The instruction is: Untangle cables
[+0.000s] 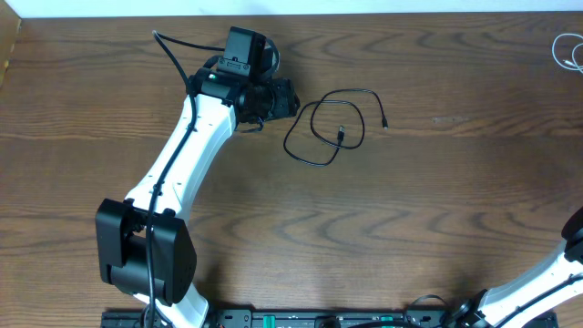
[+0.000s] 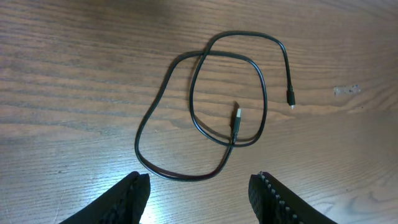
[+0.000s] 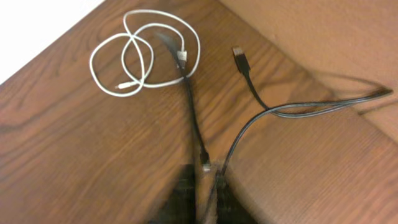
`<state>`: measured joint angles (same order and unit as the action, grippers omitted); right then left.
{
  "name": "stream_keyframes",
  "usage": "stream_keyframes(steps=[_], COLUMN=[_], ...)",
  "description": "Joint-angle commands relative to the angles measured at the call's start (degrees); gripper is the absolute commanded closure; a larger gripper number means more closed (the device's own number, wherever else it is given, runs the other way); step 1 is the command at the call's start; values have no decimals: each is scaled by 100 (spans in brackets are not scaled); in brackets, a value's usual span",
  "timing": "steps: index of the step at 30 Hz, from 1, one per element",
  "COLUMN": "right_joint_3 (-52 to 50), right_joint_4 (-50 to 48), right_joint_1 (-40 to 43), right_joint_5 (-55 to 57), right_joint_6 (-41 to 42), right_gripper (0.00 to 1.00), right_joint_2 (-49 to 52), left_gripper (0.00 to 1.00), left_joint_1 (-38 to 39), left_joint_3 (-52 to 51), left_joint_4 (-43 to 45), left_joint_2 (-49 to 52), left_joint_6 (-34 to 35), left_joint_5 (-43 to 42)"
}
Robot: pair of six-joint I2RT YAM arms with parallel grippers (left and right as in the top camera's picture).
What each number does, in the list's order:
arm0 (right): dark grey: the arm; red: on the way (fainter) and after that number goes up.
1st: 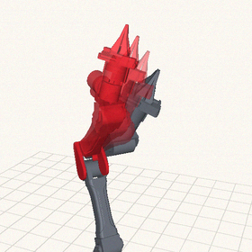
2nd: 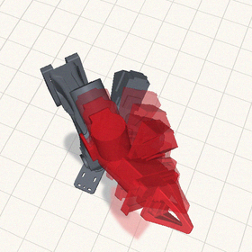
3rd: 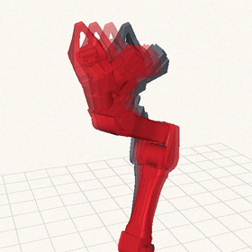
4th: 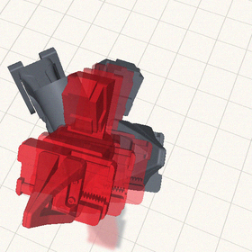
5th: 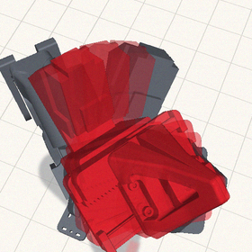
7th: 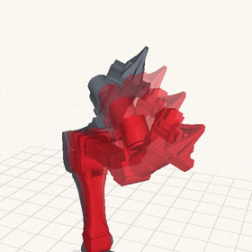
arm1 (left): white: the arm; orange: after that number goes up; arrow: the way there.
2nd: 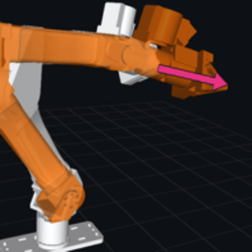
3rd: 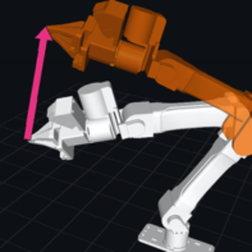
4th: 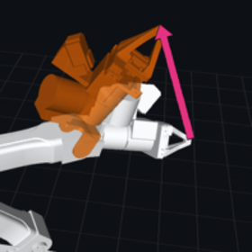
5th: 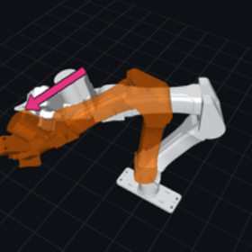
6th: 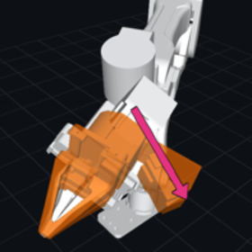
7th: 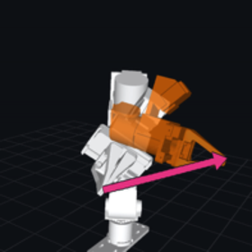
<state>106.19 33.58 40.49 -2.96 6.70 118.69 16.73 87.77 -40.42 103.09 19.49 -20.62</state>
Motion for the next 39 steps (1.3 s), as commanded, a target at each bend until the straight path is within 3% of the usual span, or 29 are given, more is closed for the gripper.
stream_keyframes(steps=[1, 2, 3, 20, 27, 31, 39], right_joint_3=[-389, -407, -407, -280, -280, -286, -452], right_joint_4=[-348, -354, -328, 608, 612, 708, 1285], right_joint_1=[15, 22, 26, -160, -398, -750, -2194], right_joint_5=[197, 199, 197, 57, -1746, -2476, -2520], right_joint_6=[-50, -50, -50, 262, 48, -138, -660], right_gripper=[28, 2, 1, 1, 1, 1, 1], right_joint_2=[37, 37, 37, -1180, -1596, -1580, -1272], left_gripper=[44, 44, 44, 44, 44, 44, 44], left_joint_1=[13, 13, 13, 13, 13, 13, 11], left_joint_3=[-33, -33, -33, -33, -33, -33, -33], left_joint_4=[0, 0, 0, 7, 7, 4, 22], left_joint_2=[66, 66, 66, 66, 66, 66, 66], left_joint_6=[-31, -31, -31, -33, -33, -33, -33], left_joint_5=[79, 79, 79, 79, 79, 81, 153])
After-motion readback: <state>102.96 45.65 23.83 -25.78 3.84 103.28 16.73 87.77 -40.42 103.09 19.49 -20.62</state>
